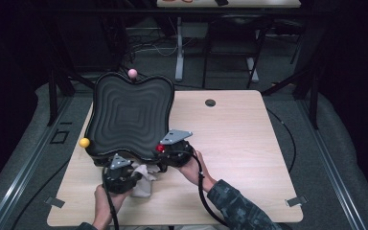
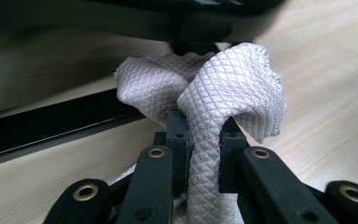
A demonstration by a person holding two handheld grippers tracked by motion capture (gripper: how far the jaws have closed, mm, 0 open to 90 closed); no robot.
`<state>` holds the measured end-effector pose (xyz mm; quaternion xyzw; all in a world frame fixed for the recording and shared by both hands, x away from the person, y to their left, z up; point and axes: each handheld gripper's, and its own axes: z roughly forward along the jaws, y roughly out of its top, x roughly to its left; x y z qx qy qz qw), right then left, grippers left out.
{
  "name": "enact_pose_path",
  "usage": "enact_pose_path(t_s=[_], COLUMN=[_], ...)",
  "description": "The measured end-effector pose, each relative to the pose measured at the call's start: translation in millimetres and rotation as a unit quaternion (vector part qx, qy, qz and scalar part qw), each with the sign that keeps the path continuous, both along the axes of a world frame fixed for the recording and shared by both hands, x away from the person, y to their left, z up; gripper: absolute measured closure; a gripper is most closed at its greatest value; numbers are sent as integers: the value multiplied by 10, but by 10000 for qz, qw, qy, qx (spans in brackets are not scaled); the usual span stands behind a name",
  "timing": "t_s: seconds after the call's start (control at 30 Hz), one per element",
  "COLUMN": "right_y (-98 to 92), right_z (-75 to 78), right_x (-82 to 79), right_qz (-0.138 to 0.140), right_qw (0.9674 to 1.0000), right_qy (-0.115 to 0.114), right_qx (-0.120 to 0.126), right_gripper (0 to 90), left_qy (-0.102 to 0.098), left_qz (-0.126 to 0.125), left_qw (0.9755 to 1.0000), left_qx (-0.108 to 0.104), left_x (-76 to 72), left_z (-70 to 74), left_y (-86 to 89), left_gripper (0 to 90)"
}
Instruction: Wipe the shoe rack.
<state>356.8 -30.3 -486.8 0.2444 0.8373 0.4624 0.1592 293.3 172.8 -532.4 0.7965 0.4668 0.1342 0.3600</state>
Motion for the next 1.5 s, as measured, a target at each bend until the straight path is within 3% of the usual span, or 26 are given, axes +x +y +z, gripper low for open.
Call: enact_pose_path(t_s=[0.23,0.47,0.73,1.1,1.5], right_y=[1,2,2,-1,-2], right_z=[-3,-3,-6,-7,-9], right_x=[-2,-9,-4,-2,1], right_qz=[-4,-24,-11,6,24], right_qw=[10000,10000,10000,10000,10000], right_qy=[-29,-26,-19,-30,-10], right_qx=[-11,-17,-6,-15,13], right_gripper=[604,604,604,604,604], left_qy=[-237,-542,-647,-631,-197], left_qz=[-219,-39,-26,-10,-43], left_qw=[9995,9984,9976,9980,9998], left_qx=[24,-167,-240,-99,32], left_x=[10,48,84,112,164], left_z=[-82,-117,-105,-203,-424], left_y=[-284,-401,-454,-501,-536], left_gripper=[793,792,792,792,791])
